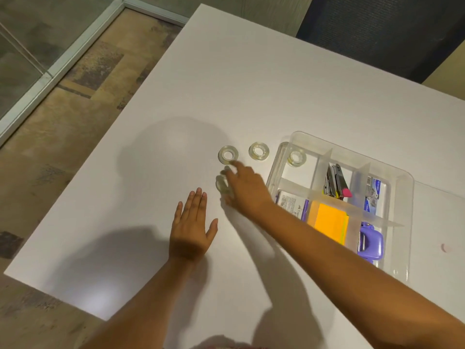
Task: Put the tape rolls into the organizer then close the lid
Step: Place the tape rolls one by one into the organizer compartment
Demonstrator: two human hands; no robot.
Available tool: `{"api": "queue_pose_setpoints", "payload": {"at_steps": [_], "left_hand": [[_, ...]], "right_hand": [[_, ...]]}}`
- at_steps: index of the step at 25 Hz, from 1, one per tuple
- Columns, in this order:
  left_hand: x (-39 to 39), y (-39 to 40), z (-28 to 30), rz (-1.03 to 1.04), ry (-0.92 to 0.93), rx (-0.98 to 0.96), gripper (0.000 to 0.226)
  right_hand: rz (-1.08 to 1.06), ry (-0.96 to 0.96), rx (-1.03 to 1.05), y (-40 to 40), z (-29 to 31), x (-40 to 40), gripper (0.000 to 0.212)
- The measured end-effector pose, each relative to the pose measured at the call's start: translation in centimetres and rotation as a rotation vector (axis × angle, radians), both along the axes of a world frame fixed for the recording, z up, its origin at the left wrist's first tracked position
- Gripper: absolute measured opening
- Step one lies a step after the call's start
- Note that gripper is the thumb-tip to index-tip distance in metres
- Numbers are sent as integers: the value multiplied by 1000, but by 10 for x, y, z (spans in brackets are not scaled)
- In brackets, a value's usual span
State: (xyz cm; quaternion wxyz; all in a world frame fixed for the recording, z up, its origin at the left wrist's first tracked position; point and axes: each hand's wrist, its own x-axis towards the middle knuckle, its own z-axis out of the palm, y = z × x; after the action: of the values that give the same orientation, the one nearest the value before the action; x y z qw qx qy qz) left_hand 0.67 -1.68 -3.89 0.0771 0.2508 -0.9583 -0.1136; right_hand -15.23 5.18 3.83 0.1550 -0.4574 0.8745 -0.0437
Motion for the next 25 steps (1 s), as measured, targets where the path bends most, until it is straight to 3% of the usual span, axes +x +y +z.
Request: {"api": "queue_pose_setpoints", "payload": {"at_steps": [4, 11, 15, 19, 22, 25], "left_hand": [[-1, -2, 2, -10, -52, -2, 58], [-2, -3, 4, -9, -111, 37, 61], [-3, -3, 5, -5, -134, 55, 63], [-2, -2, 6, -1, -144, 61, 63], [-3, -3, 7, -2, -156, 68, 67], [-3, -2, 8, 0, -149, 72, 69]], "right_hand": [[14, -13, 34, 2, -23, 21, 61], [18, -17, 20, 5, -15, 18, 52], [-147, -284, -210, 9, 12, 7, 62], [-389, -277, -511, 30, 44, -35, 53], [-561, -207, -514, 58, 50, -75, 46], [-621, -122, -376, 76, 40, -99, 41]]}}
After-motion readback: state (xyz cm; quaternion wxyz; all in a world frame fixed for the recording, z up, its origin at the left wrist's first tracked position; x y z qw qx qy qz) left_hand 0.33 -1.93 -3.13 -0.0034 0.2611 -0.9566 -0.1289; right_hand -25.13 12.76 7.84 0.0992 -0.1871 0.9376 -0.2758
